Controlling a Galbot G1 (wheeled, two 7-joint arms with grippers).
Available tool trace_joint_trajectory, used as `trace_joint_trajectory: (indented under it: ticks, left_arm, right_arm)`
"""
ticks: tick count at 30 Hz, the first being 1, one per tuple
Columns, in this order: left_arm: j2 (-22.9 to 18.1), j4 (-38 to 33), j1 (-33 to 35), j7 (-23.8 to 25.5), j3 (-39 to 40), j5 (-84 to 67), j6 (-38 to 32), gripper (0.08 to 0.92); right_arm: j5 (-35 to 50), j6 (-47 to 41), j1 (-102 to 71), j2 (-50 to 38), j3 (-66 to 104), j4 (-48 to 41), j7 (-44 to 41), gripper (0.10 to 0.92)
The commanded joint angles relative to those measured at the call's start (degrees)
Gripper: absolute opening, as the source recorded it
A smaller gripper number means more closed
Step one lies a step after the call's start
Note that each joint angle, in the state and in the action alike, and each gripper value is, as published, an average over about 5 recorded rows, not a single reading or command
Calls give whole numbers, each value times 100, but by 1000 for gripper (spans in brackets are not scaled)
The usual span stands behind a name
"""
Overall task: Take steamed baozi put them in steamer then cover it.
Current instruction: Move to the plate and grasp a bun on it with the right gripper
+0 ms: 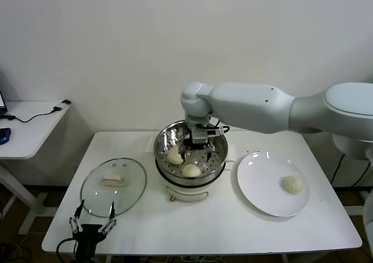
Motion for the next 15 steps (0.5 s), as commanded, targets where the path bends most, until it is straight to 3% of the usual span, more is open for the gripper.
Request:
trace_joint_trajectory:
  ticks: [1, 7, 15]
  left_arm:
    - [13, -34, 13, 0, 41, 48, -15, 823]
    - [10, -63, 78, 0, 43, 54, -70, 823]
    - [3, -80, 147, 19, 44, 53, -96, 823]
  right_arm:
    - [710, -1050, 732, -1141, -324, 27, 798, 823]
    - [1771, -3114, 923, -2402, -757, 453, 1153, 823]
    - [2405, -4779, 243, -3946, -533, 805, 1057, 823]
